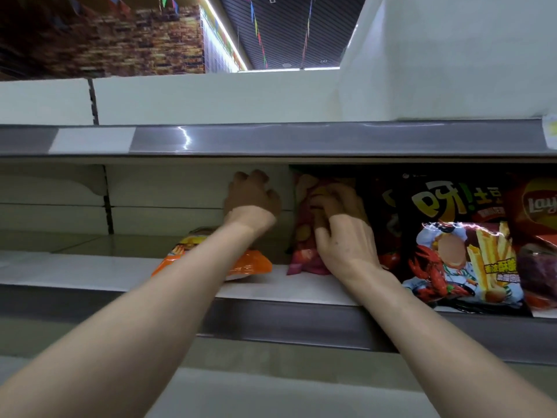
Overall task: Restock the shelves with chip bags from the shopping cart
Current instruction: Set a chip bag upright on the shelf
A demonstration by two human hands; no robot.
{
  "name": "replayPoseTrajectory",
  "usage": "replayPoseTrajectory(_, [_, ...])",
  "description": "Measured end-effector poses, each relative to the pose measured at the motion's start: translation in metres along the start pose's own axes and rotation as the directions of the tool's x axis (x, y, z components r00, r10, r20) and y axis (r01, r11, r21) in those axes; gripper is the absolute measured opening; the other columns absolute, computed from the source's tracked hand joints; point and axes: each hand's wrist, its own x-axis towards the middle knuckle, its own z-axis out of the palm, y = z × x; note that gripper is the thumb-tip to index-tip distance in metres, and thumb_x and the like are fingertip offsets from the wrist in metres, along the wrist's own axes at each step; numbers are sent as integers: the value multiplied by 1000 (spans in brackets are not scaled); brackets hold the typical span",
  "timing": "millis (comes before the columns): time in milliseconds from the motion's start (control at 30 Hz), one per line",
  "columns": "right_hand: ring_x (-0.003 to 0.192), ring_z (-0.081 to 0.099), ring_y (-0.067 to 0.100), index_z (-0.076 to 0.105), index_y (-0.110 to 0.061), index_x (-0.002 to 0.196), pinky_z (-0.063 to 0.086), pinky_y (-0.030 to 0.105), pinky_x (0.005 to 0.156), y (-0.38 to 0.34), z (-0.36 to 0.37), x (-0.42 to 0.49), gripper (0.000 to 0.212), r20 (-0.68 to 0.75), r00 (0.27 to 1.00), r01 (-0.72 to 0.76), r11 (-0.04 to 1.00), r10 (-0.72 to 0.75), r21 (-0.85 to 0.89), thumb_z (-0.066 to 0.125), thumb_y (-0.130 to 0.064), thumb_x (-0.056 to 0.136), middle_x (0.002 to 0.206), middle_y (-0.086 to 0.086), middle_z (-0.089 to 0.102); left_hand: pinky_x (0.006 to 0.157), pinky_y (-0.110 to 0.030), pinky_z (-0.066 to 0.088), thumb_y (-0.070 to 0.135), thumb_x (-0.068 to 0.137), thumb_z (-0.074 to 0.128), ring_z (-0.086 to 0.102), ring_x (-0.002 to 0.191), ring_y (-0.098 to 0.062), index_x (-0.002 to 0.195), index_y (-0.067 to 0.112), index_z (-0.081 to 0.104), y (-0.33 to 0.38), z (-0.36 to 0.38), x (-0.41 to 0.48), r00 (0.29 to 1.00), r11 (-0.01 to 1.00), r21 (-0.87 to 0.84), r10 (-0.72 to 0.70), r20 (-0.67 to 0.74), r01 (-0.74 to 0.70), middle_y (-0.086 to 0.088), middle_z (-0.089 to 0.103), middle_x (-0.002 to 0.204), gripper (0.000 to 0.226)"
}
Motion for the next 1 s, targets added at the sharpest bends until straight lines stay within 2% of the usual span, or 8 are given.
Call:
replayPoseTrajectory(100, [101, 58, 39, 66, -7, 99, 43, 38, 80, -31, 0, -8, 24, 106, 985, -158, 951, 134, 266, 52, -26, 96, 106, 20, 65, 104, -45, 41, 35, 90, 59, 45, 125, -38, 134, 13, 48, -56, -37, 13, 971, 954, 201, -237, 39, 224, -19, 46, 135, 51])
replayPoseTrajectory(167, [101, 59, 37, 62, -12, 84, 41, 34, 77, -56, 9, -9, 36, 321, 929, -307, 866, 183, 396, 48, -42, 97, 103, 19, 66, 101, -42, 44, 47, 90, 58, 48, 124, -38, 137, 9, 42, -83, -54, 6, 882, 878, 274, -444, 158, 393, -20, 46, 138, 63])
replayPoseTrajectory(267, [116, 55, 33, 63, -9, 111, 39, 30, 85, -81, 22, -8, 59, 590, 782, -449, 840, 203, 306, 38, -60, 95, 123, 16, 61, 80, -32, 50, 52, 94, 50, 63, 101, -33, 115, 7, 60, -94, -66, -15, 714, 805, 138, -579, 392, 577, -18, 63, 117, 51])
replayPoseTrajectory(367, [114, 57, 28, 56, -7, 123, 44, 28, 88, -83, 31, -6, 55, 650, 734, -478, 830, 198, 287, 54, -52, 92, 120, 7, 59, 60, -25, 49, 46, 90, 60, 66, 71, -24, 98, 6, 66, -99, -70, -22, 704, 761, -72, -555, 443, 645, -13, 70, 89, 41])
replayPoseTrajectory(500, [95, 68, 21, 54, -8, 123, 56, 37, 88, -77, 45, -4, 58, 669, 720, -614, 621, 187, 487, 80, -31, 76, 109, 4, 67, 79, -36, 58, 36, 70, 83, 71, 76, -25, 99, 2, 69, -103, -68, -27, 821, 691, -446, -441, 363, 569, -13, 74, 85, 47])
replayPoseTrajectory(667, [107, 65, 27, 49, -6, 134, 53, 43, 95, -80, 35, 2, 119, 635, 727, -670, 472, 261, 573, 72, -80, 43, 122, 9, 64, 67, -29, 59, 21, 77, 79, 71, 70, -21, 107, 3, 67, -82, -67, -37, 906, 590, -688, -307, 293, 422, -13, 75, 87, 37])
replayPoseTrajectory(833, [105, 63, 26, 54, -7, 127, 52, 40, 94, -70, 18, 2, 93, 625, 719, -681, 486, 303, 548, 59, -78, 66, 117, 8, 63, 74, -37, 59, 29, 57, 87, 72, 84, -28, 112, 12, 64, -67, -63, -38, 891, 514, -733, -176, 418, 445, -16, 74, 96, 62])
replayPoseTrajectory(1000, [106, 55, 19, 54, -11, 122, 40, 30, 82, -48, -4, -11, 71, 495, 801, -595, 531, 336, 603, 55, -69, 82, 119, 2, 59, 95, -47, 52, 42, 86, 64, 69, 97, -32, 106, 10, 67, -41, -49, -38, 831, 517, -669, -177, 527, 534, -17, 72, 105, 38])
